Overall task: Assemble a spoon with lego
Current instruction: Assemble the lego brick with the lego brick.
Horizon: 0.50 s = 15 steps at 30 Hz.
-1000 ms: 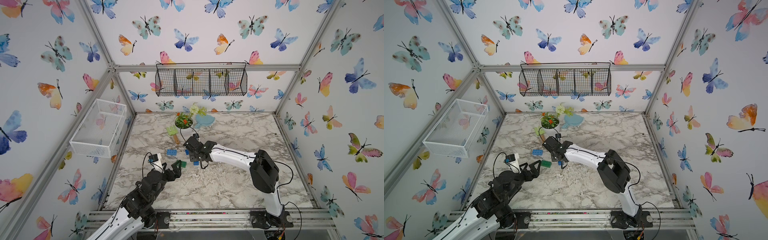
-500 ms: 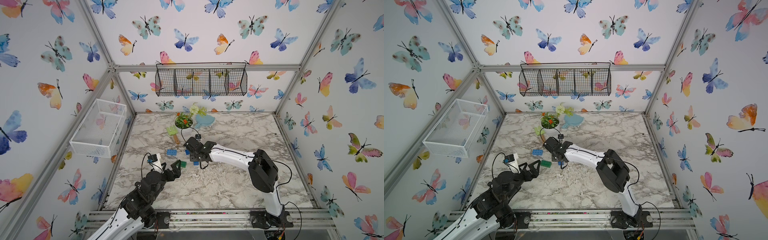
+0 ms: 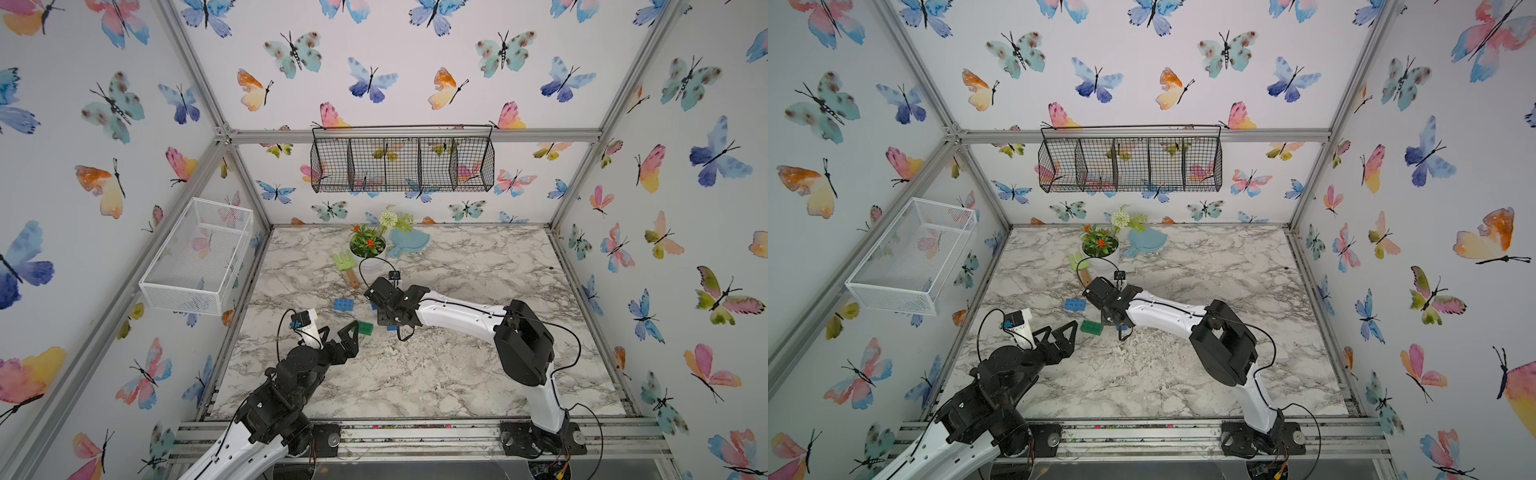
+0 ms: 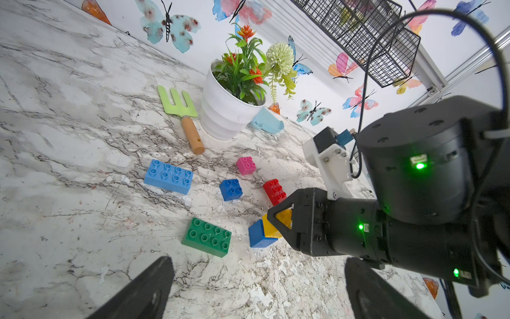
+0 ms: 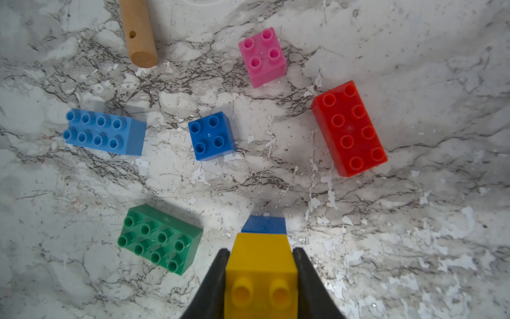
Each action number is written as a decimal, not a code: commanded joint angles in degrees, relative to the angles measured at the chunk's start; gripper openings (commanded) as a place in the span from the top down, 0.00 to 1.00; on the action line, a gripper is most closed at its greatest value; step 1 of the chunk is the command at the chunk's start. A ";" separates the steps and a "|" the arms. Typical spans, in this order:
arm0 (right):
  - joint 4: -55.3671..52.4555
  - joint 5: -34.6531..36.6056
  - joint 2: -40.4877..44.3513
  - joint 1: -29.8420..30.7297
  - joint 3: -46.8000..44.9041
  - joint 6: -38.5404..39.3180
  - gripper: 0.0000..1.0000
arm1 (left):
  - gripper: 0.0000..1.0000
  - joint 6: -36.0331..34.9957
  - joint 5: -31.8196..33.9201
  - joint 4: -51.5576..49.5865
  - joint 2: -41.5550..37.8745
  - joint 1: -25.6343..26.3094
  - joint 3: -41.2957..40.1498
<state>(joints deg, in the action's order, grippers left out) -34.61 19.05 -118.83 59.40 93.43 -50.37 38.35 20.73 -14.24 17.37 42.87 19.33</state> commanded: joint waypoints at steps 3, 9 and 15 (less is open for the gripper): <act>-3.00 1.74 -2.97 0.68 -1.00 -1.39 0.99 | 0.02 -0.59 1.20 -2.10 -0.92 0.28 0.49; -5.86 4.38 -5.34 1.72 -0.36 -2.08 0.99 | 0.02 0.12 1.55 -2.97 -1.27 0.26 0.35; -8.18 6.26 -7.21 2.82 -0.28 -2.88 0.99 | 0.02 0.32 1.67 -3.42 -1.85 0.27 0.16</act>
<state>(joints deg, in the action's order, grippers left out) -36.01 25.87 -121.21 62.08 95.22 -51.70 38.61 21.15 -17.08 16.38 42.87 19.33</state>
